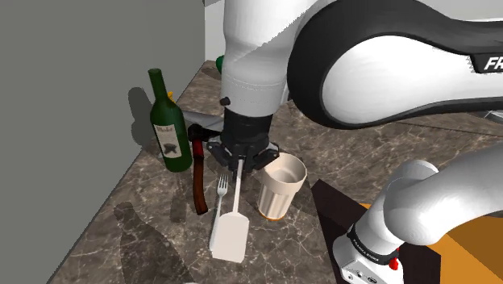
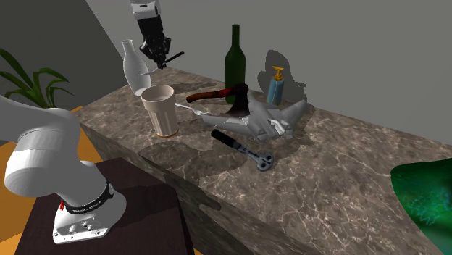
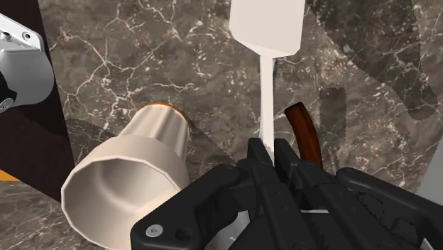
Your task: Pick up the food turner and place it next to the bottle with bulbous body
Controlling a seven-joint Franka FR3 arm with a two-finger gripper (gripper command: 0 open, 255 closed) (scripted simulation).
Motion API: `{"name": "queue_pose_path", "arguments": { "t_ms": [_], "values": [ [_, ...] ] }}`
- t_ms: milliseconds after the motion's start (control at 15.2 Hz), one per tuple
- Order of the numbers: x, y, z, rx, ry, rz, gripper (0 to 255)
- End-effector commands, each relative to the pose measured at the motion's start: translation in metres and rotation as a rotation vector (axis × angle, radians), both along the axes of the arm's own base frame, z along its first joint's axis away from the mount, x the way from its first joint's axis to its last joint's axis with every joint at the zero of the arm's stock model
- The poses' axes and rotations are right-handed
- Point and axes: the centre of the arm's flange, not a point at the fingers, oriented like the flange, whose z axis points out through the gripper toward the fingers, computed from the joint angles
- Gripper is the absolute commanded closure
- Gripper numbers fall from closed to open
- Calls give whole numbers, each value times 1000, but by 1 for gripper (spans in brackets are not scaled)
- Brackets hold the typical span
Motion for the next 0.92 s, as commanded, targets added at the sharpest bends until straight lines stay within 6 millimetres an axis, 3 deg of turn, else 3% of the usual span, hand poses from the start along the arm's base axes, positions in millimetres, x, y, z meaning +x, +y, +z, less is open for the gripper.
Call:
{"name": "queue_pose_path", "arguments": {
  "t_ms": [0, 858],
  "values": [
    [0, 0, -11, 0, 0, 0, 255],
    [0, 0, -80, 0, 0, 0, 255]
  ]
}}
